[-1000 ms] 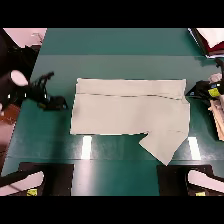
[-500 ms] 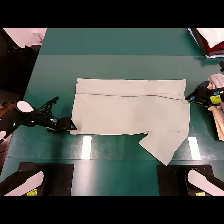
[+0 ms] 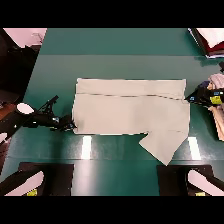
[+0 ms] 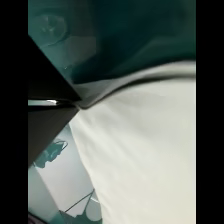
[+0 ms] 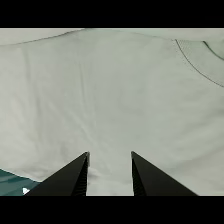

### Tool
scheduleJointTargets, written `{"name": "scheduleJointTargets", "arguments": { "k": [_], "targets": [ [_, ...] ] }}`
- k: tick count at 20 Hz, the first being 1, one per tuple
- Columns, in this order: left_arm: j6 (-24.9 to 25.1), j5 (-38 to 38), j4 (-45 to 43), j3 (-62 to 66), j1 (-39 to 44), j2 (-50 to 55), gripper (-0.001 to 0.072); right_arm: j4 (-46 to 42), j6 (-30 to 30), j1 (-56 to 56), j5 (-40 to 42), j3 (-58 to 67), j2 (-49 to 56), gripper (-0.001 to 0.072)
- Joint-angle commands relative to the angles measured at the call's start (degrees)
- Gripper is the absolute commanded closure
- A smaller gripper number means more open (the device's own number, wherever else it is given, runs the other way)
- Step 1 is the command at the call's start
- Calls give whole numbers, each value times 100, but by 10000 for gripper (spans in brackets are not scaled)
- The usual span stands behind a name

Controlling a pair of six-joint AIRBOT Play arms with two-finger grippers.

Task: Fold the shirts.

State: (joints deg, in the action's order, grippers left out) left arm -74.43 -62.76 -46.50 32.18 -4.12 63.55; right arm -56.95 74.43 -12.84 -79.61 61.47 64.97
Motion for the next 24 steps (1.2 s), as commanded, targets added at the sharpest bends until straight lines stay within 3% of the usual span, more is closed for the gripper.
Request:
{"name": "scheduleJointTargets", "arguments": {
  "k": [1, 8, 13, 21, 22, 24],
  "targets": [
    [105, -111, 142, 81, -2, -4, 679, -22, 4, -153, -168, -52, -7, 411],
    [98, -448, -151, 1241, -2, -101, 679, -1043, 179, -1447, -448, -1797, -155, 399],
    [101, -332, -149, 1329, -2, -94, 679, -1023, 177, -1856, -262, -2927, -155, 399],
    [101, -330, -146, 1327, -2, -94, 679, -1010, 177, -1856, 20, -3421, -155, 410],
    [98, -330, -146, 1327, -2, -94, 679, -1012, 170, -1853, 15, -3432, -155, 454],
    [98, -330, -146, 1329, -2, -94, 678, -1012, 66, -1781, -2, -3368, -160, 651]
  ]
}}
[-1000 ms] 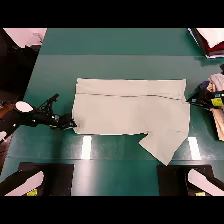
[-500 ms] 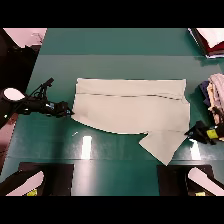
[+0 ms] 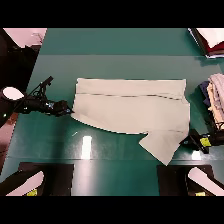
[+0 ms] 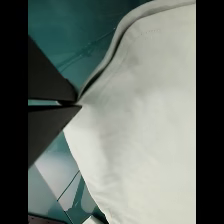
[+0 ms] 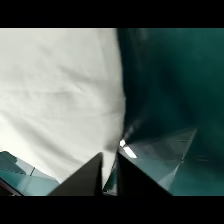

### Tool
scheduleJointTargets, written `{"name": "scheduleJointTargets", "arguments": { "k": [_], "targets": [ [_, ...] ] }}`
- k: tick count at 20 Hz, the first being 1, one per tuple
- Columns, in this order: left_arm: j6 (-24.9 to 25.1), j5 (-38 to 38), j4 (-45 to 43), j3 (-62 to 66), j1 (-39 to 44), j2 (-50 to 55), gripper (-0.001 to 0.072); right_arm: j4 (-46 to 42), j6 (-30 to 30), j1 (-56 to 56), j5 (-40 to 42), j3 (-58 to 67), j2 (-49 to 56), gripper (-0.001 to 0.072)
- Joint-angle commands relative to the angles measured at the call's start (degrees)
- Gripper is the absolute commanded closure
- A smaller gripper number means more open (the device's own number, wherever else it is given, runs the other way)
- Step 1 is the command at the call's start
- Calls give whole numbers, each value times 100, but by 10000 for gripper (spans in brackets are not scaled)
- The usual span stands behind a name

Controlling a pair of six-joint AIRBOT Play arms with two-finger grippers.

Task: Fold the shirts.

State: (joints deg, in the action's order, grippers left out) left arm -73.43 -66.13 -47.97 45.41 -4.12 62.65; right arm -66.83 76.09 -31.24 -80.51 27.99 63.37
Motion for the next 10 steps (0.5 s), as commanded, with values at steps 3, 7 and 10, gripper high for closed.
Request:
{"name": "scheduleJointTargets", "arguments": {
  "k": [3, 7, 10],
  "targets": [
    [-2, -48, -9, 7, -2, -4, 679, -33, -179, 487, 46, 328, 0, 697],
    [-7, -358, -223, 7, -2, -11, 680, -313, -109, 1440, -299, 1091, -2, 698],
    [-13, -931, -682, 4, -2, -122, 681, -962, 140, 2020, -726, 1596, -282, 698]
  ]
}}
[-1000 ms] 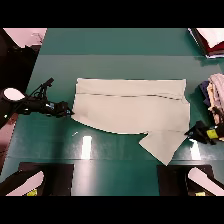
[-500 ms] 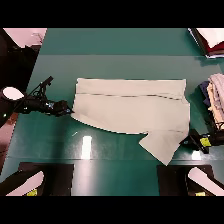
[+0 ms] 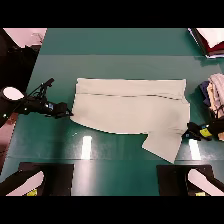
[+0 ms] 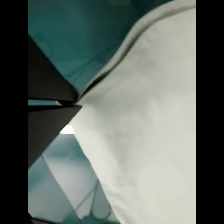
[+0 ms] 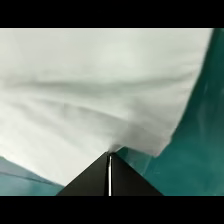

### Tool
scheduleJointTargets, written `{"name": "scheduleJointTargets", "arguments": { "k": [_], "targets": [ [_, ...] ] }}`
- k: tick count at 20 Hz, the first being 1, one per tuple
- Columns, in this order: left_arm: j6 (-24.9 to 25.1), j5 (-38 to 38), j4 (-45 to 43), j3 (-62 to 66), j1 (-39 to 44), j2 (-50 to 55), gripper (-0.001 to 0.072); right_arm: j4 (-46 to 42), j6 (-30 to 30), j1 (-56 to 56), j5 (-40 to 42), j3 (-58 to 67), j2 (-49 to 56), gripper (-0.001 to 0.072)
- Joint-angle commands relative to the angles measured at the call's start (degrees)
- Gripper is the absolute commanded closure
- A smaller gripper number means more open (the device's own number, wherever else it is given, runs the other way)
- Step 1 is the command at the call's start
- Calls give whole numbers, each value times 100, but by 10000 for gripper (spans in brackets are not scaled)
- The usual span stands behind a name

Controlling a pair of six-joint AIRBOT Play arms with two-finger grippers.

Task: Fold the shirts.

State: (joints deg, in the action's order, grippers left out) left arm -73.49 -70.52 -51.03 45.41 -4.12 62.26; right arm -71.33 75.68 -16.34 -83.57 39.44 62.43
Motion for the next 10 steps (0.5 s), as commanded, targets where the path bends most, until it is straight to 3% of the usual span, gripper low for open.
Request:
{"name": "scheduleJointTargets", "arguments": {
  "k": [1, 7, 10],
  "targets": [
    [-33, -629, -509, 4, -2, -247, 681, -680, 284, 645, -562, 573, -411, 698],
    [-651, -1987, -857, 0, -2, -1718, 679, -826, 295, 1003, -1298, 990, -1891, 699],
    [-826, -1394, -859, 2, -2, -1781, 679, -820, 323, 1132, -813, 1373, -2037, 700]
  ]
}}
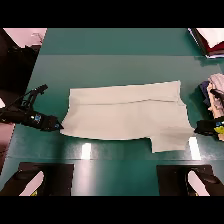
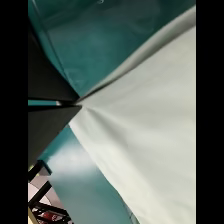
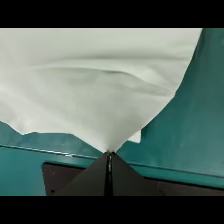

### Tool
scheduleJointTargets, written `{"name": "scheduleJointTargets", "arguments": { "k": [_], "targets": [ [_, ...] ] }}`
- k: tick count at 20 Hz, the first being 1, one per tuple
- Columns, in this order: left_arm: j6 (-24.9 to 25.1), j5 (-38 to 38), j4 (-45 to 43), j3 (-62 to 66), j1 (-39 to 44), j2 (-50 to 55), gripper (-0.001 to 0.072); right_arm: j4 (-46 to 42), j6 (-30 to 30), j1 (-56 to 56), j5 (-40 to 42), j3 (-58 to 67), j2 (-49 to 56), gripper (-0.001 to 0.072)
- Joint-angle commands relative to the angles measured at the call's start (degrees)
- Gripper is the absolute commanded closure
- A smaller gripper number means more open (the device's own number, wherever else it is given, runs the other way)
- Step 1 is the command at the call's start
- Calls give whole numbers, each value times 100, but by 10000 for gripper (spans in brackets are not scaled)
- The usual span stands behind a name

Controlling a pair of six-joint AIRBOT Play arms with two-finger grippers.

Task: Fold the shirts.

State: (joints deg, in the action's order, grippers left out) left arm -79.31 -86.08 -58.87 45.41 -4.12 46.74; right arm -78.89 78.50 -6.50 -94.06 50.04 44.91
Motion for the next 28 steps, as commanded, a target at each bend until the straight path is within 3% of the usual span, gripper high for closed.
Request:
{"name": "scheduleJointTargets", "arguments": {
  "k": [1, 7, 14, 18, 24, 25, 26, 27, 28],
  "targets": [
    [-326, 588, -70, 2, -2, -131, 679, -63, 50, 197, 387, 496, -118, 700],
    [-321, 2527, 201, 197, -2, 1287, 679, -57, 46, 625, 1419, 1604, 1775, 700],
    [-323, 2857, 232, 1587, -2, 2763, 679, -9, 48, 824, 1676, 3244, 3773, 700],
    [-328, 3421, 240, 1803, -2, 2909, 679, 46, 48, 824, 1650, 4153, 4572, 700],
    [-323, 3764, 236, 1801, -2, 2979, 678, 931, 52, 822, 1871, 4988, 5407, 697],
    [-321, 3773, 240, 1801, -2, 2979, 639, 1180, 55, 822, 2004, 5049, 5486, 682],
    [-323, 3770, 254, 1803, -2, 2979, 333, 1377, 55, 782, 2114, 5106, 5547, 526],
    [-334, 3762, 293, 1805, -4, 2979, -13, 1641, 55, 717, 2199, 5178, 5591, 262],
    [-374, 3689, 319, 1845, -4, 2977, 30, 1897, 52, 614, 2192, 5237, 5602, 184]
  ]
}}
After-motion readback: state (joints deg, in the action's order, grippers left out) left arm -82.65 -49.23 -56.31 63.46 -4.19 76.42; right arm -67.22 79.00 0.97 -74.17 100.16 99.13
